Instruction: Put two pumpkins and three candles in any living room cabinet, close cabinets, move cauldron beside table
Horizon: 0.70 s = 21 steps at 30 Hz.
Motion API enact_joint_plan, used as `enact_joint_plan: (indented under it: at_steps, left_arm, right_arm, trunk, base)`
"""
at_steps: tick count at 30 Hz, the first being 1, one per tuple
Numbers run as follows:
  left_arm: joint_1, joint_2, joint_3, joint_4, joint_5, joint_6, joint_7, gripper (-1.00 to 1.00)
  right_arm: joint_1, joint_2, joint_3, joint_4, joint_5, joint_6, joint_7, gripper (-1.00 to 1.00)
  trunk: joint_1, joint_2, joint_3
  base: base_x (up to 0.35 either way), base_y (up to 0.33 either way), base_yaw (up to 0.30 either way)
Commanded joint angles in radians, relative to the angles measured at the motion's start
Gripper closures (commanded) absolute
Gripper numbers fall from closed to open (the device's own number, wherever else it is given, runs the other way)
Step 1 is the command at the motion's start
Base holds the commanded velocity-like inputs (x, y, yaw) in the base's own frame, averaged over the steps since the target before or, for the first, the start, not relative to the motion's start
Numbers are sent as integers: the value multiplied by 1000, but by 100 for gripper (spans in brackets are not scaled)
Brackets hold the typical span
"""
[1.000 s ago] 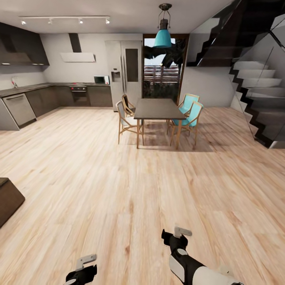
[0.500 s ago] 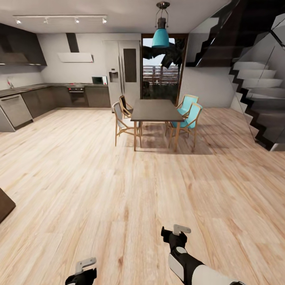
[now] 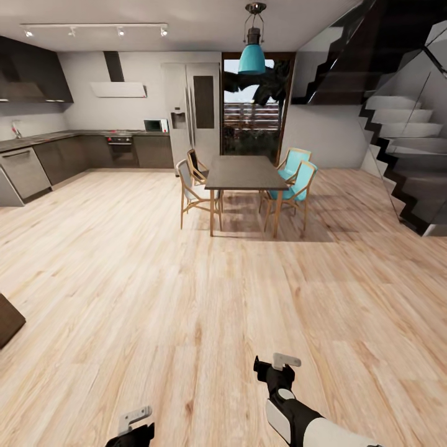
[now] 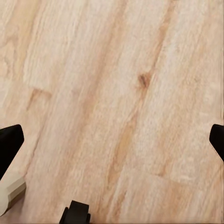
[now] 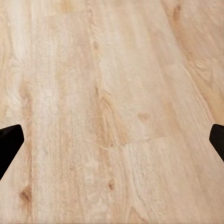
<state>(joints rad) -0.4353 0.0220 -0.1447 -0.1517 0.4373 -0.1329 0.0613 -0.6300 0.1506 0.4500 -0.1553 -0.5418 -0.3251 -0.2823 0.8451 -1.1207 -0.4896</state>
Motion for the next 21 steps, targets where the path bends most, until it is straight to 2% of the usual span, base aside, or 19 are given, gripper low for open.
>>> enact_joint_plan:
  at_steps: [1,14,17,21]
  left_arm:
    - [0,1,-9,0,13,-3,-1,-100]
    - [0,0,-13,0,14,-4,-65,-100]
    - [0,-1,-16,0,10,-5,-65,-100]
    - [0,1,-17,0,7,-5,-65,-100]
  right_arm:
    - [-1,0,9,0,-7,-3,-5,-100]
    - [0,0,9,-1,-7,-5,-6,-100]
    - [0,0,9,-1,-7,-5,-6,-100]
    - [0,0,9,-1,-7,-5,-6,-100]
  trunk:
    - [0,0,-1]
    - [0,0,-1]
    - [0,0,-1]
    - [0,0,-1]
  base:
    - [-31,0,0]
    - [-99,-12,0]
    - [153,-3,46]
    - [287,-1,205]
